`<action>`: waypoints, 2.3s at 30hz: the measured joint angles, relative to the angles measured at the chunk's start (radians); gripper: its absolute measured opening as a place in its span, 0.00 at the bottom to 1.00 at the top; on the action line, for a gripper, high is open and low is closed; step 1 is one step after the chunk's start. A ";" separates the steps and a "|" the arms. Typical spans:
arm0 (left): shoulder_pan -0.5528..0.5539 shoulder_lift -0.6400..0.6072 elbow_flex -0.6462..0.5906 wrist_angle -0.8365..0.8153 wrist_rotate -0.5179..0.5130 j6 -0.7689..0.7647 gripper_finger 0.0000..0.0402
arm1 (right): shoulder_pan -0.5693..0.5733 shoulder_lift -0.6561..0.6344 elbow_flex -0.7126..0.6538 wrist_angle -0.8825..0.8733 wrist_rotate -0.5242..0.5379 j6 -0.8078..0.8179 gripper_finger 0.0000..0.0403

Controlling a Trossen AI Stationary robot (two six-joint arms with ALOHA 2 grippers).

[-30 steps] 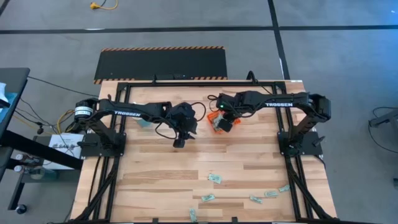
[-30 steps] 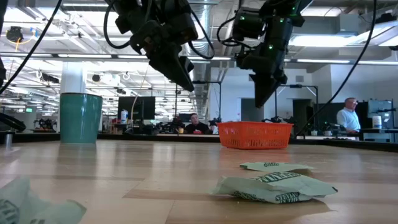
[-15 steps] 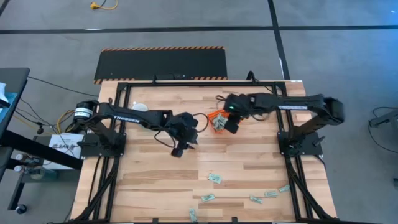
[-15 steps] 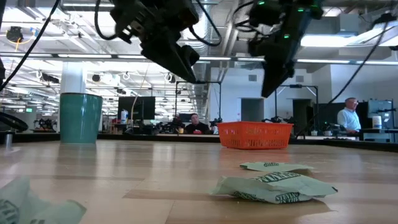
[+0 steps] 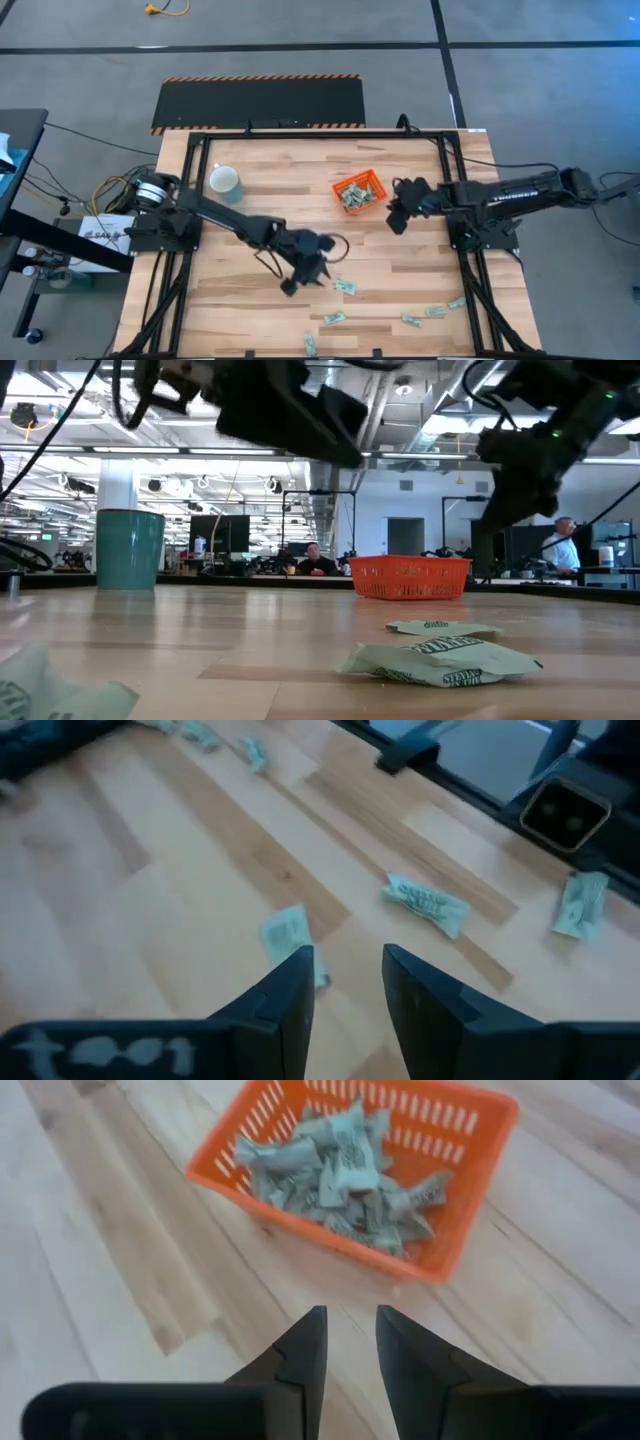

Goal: Pick and place Stevia / Truvia into bins
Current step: Put the stevia packet into the orange bin

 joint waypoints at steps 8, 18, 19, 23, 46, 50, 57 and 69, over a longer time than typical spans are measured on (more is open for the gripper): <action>-0.037 0.162 0.019 0.175 -0.107 -0.011 0.27 | 0.174 0.001 -0.025 0.068 0.215 0.055 0.20; -0.027 0.245 0.043 0.168 -0.141 -0.066 0.39 | 0.296 0.012 -0.025 0.191 0.471 0.048 0.20; -0.027 0.245 0.043 0.167 -0.141 -0.067 0.41 | 0.304 0.013 -0.026 0.203 0.486 0.048 0.20; -0.028 0.257 0.043 0.162 -0.146 -0.081 0.51 | 0.327 0.034 -0.025 0.234 0.518 0.047 0.20; -0.029 0.257 0.047 0.189 -0.167 -0.155 0.57 | 0.321 0.135 -0.025 0.307 0.543 0.038 0.20; -0.032 0.271 0.048 0.257 -0.167 -0.163 0.57 | 0.321 0.135 -0.025 0.314 0.547 0.035 0.20; -0.031 0.323 0.068 0.248 -0.164 -0.177 0.57 | 0.322 0.135 -0.025 0.327 0.555 0.023 0.20; -0.032 0.407 0.193 0.140 -0.127 -0.232 0.57 | 0.323 0.135 -0.024 0.328 0.555 0.019 0.20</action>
